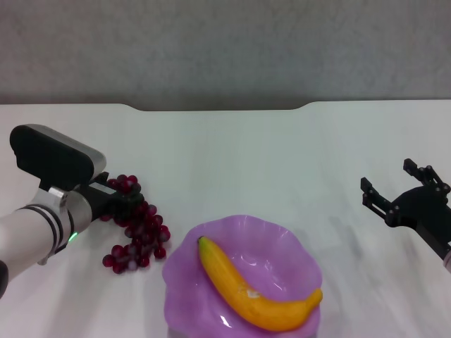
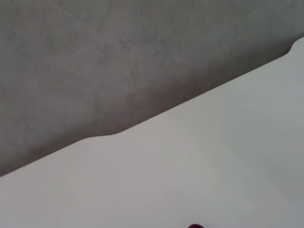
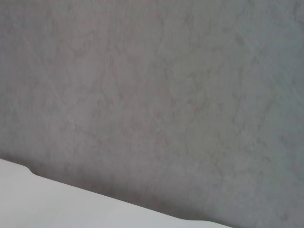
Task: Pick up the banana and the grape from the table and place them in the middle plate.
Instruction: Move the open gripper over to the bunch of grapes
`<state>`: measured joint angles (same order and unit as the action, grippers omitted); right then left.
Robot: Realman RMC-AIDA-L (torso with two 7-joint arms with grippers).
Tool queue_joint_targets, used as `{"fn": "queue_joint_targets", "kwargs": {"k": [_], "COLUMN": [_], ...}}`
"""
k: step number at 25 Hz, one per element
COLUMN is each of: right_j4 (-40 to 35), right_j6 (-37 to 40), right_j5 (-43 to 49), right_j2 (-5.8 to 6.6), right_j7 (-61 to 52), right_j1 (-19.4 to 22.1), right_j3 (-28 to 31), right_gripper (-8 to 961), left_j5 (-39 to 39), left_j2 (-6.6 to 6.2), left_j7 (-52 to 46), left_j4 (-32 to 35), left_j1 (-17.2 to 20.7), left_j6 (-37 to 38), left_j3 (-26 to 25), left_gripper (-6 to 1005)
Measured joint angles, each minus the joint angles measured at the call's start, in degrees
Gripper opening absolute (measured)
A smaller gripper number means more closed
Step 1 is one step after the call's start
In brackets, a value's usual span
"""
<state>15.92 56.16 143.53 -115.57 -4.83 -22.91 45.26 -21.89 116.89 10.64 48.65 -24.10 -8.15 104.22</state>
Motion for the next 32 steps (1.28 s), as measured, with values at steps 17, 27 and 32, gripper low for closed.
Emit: {"fn": "queue_joint_targets", "kwargs": {"k": [17,27,32], "right_j4": [0.0,0.0,0.0], "right_j6": [0.0,0.0,0.0], "right_j5": [0.2,0.2,0.2], "right_j2": [0.00,0.00,0.00], "right_j7": [0.0,0.0,0.0], "right_j1": [0.0,0.0,0.0], "right_j3": [0.0,0.0,0.0], "right_gripper": [891,890,890], "left_j5": [-0.1,-0.1,-0.1], "left_j2": [0.00,0.07,0.08], "left_j7": [0.0,0.0,0.0], "left_j4": [-1.2,-1.2,-1.2], "left_j1": [-0.7,-0.6,-0.5], "left_j6": [0.4,0.5,0.5], "left_j3": [0.7,0.8,1.4], "left_gripper": [312,245,227]}}
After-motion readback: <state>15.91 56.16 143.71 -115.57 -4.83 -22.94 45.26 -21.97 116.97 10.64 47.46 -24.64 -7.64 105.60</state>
